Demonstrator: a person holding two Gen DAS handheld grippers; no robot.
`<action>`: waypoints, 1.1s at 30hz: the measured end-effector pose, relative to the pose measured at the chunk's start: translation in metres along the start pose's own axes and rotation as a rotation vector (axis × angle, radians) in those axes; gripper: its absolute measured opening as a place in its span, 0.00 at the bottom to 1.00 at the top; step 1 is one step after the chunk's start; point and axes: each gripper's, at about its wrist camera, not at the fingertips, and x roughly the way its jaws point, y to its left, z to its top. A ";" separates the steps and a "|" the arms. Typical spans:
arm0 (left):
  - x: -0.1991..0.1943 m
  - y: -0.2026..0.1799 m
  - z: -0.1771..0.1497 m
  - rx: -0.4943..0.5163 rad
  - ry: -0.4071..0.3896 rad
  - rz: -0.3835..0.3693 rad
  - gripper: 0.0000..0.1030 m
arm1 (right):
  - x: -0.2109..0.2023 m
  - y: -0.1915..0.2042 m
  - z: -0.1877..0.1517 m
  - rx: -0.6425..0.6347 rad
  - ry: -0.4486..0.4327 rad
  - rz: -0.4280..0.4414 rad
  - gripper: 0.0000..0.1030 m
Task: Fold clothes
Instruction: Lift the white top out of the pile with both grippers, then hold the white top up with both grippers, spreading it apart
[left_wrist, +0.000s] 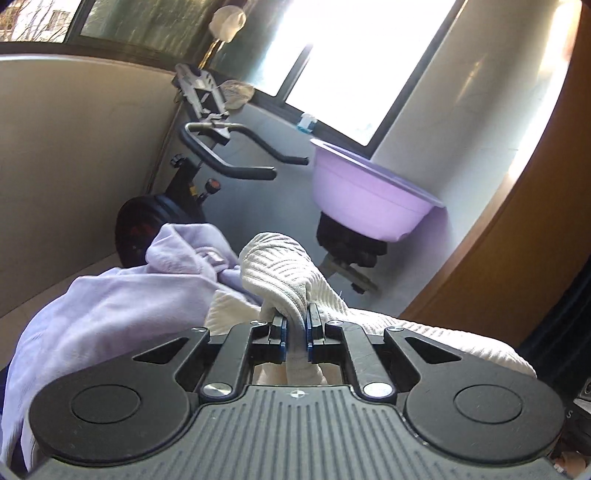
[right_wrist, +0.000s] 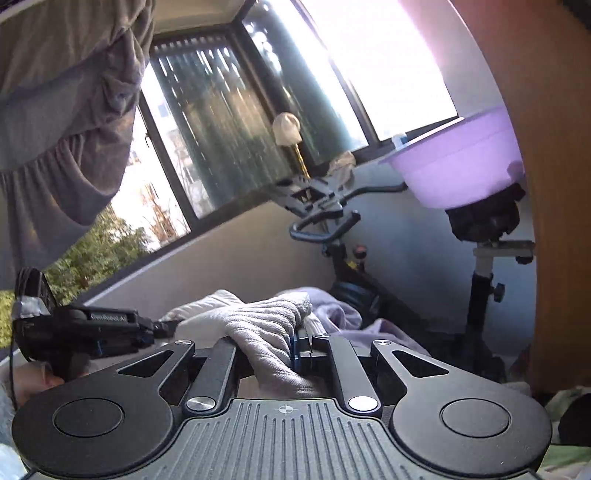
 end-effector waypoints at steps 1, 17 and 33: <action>0.005 0.009 -0.003 -0.019 0.014 0.026 0.09 | 0.009 0.002 -0.011 -0.015 0.045 -0.032 0.41; 0.066 0.076 -0.030 -0.115 0.140 0.258 0.11 | 0.019 0.006 -0.127 -0.089 0.320 -0.057 0.80; 0.078 0.082 -0.029 -0.122 0.135 0.283 0.11 | -0.031 -0.042 -0.113 0.126 0.235 -0.176 0.90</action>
